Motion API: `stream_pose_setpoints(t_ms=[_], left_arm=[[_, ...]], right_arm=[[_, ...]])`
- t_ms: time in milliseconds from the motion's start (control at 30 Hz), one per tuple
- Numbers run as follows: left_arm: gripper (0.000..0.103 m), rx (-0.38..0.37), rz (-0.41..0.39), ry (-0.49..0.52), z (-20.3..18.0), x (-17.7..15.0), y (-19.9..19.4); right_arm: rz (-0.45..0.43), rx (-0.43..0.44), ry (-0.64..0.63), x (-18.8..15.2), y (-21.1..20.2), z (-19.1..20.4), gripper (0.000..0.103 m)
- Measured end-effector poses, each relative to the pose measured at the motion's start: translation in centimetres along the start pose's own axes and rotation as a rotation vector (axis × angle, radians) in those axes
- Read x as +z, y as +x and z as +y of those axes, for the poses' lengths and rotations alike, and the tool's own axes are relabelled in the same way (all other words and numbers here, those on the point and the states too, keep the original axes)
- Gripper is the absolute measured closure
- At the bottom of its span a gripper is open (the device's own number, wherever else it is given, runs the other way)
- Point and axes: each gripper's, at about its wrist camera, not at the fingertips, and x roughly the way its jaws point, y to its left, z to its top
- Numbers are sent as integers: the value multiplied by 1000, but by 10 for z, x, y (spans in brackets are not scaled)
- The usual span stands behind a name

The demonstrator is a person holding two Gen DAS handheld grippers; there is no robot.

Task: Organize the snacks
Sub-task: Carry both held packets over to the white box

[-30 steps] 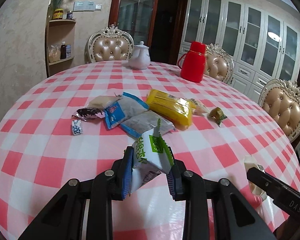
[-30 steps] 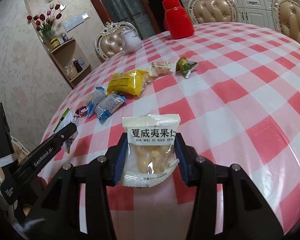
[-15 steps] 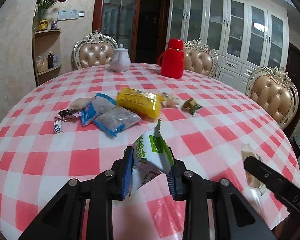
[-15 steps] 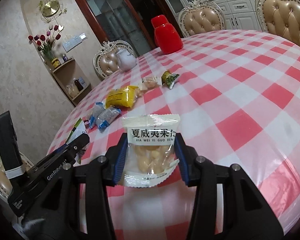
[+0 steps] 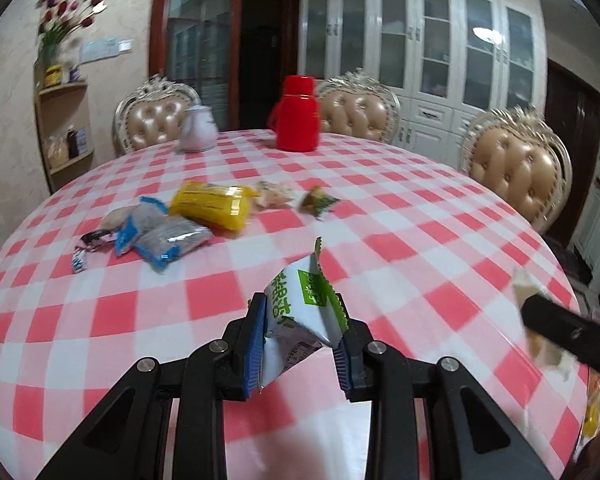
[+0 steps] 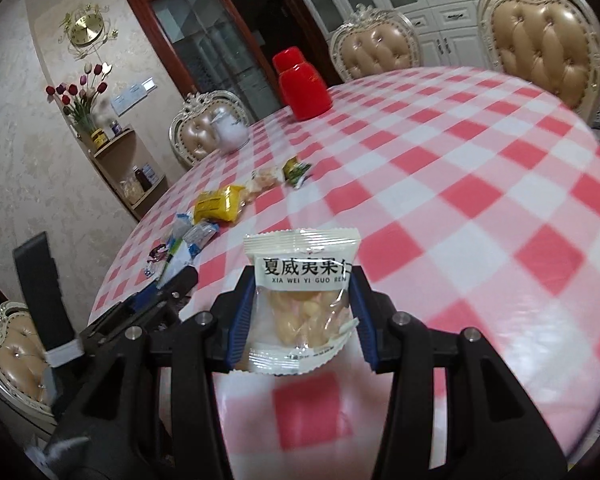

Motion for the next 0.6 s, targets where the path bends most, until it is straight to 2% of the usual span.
stream_pose_setpoints(t_ms=[367,600], left_arm=[[72,-153,4,195,-111,-18,-25],[71,-251,12,305,-172,-29,-42]], right_arm=[[-91,-151,13,6,-92,-57,53],[-111,-260,45,7,-128,-102,53]])
